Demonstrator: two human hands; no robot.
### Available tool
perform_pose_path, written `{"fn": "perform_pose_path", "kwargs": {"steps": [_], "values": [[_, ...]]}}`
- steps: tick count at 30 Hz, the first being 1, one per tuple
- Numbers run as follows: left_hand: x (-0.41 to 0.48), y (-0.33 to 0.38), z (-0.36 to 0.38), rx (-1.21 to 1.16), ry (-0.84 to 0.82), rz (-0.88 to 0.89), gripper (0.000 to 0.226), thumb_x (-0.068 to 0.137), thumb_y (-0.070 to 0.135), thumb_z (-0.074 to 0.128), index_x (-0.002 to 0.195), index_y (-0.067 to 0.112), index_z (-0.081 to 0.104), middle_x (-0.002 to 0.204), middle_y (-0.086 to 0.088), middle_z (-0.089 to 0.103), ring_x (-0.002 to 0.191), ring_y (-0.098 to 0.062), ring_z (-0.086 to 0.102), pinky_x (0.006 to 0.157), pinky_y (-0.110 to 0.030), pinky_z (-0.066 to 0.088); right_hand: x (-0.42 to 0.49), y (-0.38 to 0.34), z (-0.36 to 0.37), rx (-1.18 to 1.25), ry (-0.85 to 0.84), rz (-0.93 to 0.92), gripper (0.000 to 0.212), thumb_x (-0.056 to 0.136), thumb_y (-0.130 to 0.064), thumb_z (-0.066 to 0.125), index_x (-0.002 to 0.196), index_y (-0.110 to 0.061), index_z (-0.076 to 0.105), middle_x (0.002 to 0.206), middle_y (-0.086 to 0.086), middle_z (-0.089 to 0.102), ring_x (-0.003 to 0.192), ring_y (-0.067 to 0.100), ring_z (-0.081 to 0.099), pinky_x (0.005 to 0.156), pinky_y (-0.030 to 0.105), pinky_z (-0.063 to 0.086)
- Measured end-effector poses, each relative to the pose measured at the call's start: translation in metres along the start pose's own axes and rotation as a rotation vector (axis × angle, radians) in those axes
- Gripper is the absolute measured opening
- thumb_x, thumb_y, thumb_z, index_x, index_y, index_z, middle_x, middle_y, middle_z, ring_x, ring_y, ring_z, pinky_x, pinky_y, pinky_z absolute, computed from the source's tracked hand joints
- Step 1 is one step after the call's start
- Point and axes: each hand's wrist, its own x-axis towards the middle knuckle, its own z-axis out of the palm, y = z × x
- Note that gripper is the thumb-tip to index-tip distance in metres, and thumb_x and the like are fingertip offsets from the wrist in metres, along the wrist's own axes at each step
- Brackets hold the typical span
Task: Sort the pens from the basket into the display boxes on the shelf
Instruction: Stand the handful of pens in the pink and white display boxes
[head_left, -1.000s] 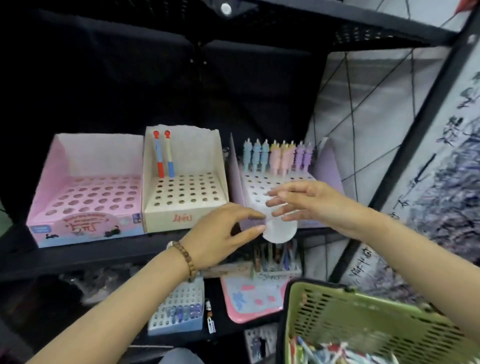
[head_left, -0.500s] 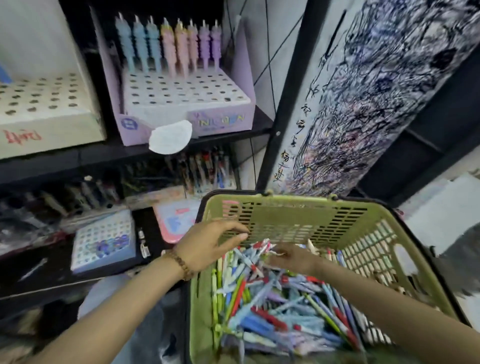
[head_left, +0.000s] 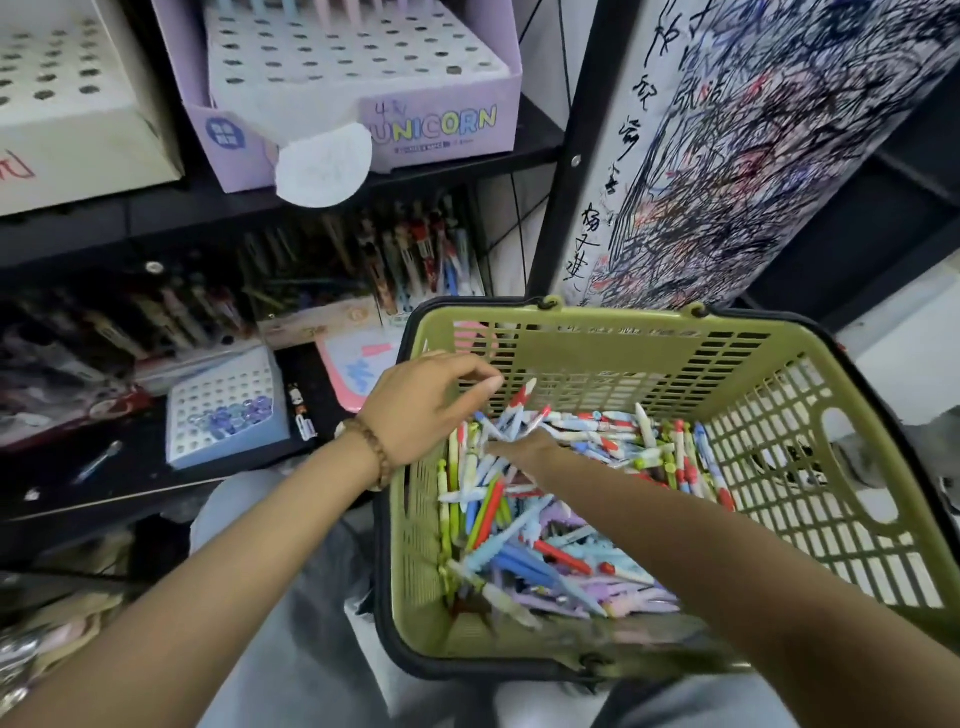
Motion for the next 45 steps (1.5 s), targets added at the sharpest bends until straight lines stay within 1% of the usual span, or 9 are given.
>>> {"fn": "perform_pose_path", "kwargs": {"steps": [4,8,13,17,23,30,33,37,45], "values": [[0.000,0.002,-0.002,-0.007,-0.019,-0.013,0.029,0.095,0.042,0.046,0.109,0.028,0.066,0.112,0.013,0.065,0.108,-0.005,0.056,0.089,-0.024,0.043,-0.015,0.013,-0.026,0.010,-0.048,-0.095,0.055,0.088,-0.023,0.067,0.130,0.003,0.042,0.099,0.018,0.057,0.076,0.028,0.056,0.075,0.038,0.052],[0.002,0.011,-0.002,-0.025,-0.057,-0.030,0.032,0.095,0.042,0.046,0.117,0.025,0.062,0.116,0.011,0.064,0.109,-0.005,0.056,0.090,-0.025,0.044,-0.047,0.018,-0.070,-0.005,-0.066,-0.305,0.020,0.090,-0.022,0.064,0.099,-0.007,0.055,0.073,0.010,0.053,0.053,0.015,0.050,0.048,0.023,0.041],[0.018,0.034,0.022,-0.408,-0.492,-0.261,0.075,0.085,0.056,0.052,0.145,0.017,0.028,0.133,0.012,0.049,0.129,-0.012,0.043,0.086,-0.005,0.040,-0.095,0.001,-0.104,0.142,-0.090,-0.493,0.010,0.091,-0.021,0.059,0.098,-0.014,0.059,0.087,0.009,0.061,0.078,0.020,0.057,0.074,0.030,0.045],[0.025,0.048,0.048,-0.818,-0.683,-0.440,0.116,0.058,0.066,0.069,0.145,0.001,0.027,0.146,-0.021,0.038,0.133,-0.032,0.040,0.112,-0.041,0.031,-0.117,-0.010,-0.101,0.288,-0.124,-0.528,0.016,0.093,-0.022,0.055,0.082,-0.010,0.054,0.055,-0.001,0.050,0.044,0.011,0.046,0.046,0.022,0.038],[0.027,0.043,0.052,-0.951,-0.647,-0.478,0.062,0.075,0.034,0.077,0.124,0.004,0.055,0.117,-0.021,0.063,0.111,-0.034,0.060,0.102,-0.046,0.044,-0.129,-0.021,-0.083,0.346,-0.109,-0.493,0.054,0.093,-0.043,0.052,0.119,0.003,0.053,0.111,0.032,0.059,0.109,0.055,0.051,0.103,0.061,0.037],[0.021,0.050,0.046,-1.047,-0.627,-0.500,0.033,0.090,0.030,0.059,0.115,0.009,0.060,0.105,-0.006,0.070,0.095,-0.021,0.064,0.102,-0.039,0.042,-0.132,-0.026,-0.078,0.408,-0.124,-0.495,0.051,0.093,-0.046,0.048,0.120,-0.005,0.059,0.121,0.018,0.063,0.112,0.027,0.061,0.103,0.043,0.044],[0.019,0.057,0.047,-1.032,-0.586,-0.502,0.035,0.089,0.034,0.060,0.116,0.012,0.060,0.096,-0.001,0.071,0.080,-0.012,0.067,0.077,-0.024,0.054,-0.138,-0.025,-0.083,0.243,-0.002,-0.547,0.055,0.094,-0.052,0.041,0.118,-0.006,0.059,0.126,0.016,0.059,0.109,0.021,0.060,0.088,0.023,0.039],[0.019,0.066,0.034,-1.005,-0.427,-0.483,0.039,0.075,0.042,0.071,0.106,0.019,0.064,0.112,-0.004,0.068,0.107,-0.019,0.060,0.101,-0.040,0.046,-0.148,-0.030,-0.095,0.171,0.087,-0.657,0.051,0.093,-0.057,0.035,0.120,-0.022,0.060,0.123,-0.003,0.060,0.112,0.013,0.056,0.102,0.037,0.043],[0.005,0.054,-0.084,-0.936,-0.043,-0.332,0.019,0.091,0.018,0.059,0.078,0.006,0.064,0.064,-0.001,0.071,0.057,-0.013,0.069,0.053,-0.023,0.055,-0.184,-0.112,-0.091,0.662,-0.276,-0.857,0.033,0.103,-0.024,0.033,0.089,-0.008,0.057,0.076,0.004,0.066,0.081,0.017,0.064,0.073,0.025,0.055]]}}
